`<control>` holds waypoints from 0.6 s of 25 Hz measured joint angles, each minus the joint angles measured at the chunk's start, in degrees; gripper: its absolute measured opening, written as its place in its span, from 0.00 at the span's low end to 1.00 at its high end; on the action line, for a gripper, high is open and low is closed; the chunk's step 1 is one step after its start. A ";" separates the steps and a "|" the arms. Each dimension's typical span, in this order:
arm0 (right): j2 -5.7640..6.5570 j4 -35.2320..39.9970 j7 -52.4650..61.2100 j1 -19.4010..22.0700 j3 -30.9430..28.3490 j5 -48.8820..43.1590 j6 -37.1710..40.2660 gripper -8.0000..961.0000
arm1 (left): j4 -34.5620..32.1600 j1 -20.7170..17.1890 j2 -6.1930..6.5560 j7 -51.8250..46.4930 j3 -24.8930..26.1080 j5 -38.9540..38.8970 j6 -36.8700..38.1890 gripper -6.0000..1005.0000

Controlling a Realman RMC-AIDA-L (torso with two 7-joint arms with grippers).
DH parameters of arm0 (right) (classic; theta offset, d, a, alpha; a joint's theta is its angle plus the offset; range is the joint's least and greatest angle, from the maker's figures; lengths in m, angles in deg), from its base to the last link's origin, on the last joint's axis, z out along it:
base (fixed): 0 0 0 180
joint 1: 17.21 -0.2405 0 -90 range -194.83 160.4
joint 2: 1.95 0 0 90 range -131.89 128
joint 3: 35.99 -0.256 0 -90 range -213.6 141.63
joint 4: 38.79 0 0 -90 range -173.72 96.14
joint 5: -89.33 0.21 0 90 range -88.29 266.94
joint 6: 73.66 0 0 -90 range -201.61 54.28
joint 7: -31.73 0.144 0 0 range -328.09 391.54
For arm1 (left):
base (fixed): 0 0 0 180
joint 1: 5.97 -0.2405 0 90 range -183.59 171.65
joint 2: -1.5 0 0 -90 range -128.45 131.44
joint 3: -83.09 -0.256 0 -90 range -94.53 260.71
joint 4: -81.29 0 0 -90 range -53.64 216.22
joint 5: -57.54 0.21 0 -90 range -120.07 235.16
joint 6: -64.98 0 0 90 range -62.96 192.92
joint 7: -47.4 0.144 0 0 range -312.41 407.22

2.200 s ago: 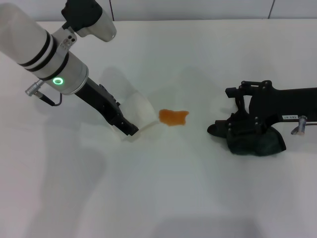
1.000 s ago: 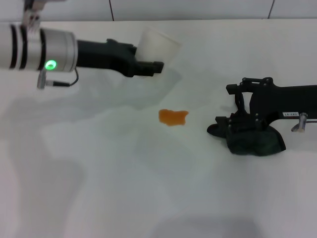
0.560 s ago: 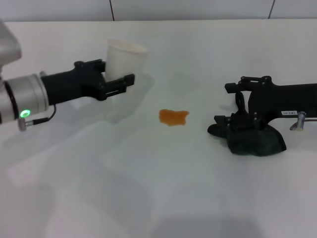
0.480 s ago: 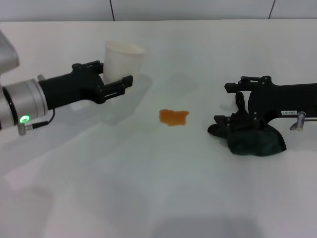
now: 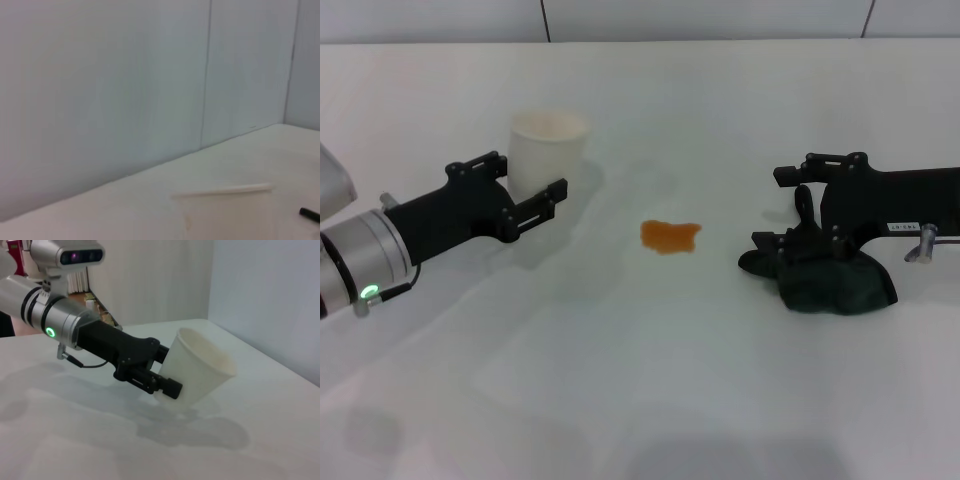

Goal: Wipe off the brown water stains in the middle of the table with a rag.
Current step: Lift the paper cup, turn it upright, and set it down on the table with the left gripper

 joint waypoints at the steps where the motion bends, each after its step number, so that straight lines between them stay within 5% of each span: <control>1: 0.00 0.00 0.00 0.00 0.00 0.00 0.00 0.91 | -0.26 -0.28 0.01 0.13 0.00 -0.03 -0.38 0.62; 15: 0.00 -0.02 0.00 0.01 0.21 -0.01 0.04 0.91 | -5.94 -2.65 0.00 11.87 0.01 -2.87 -7.66 0.62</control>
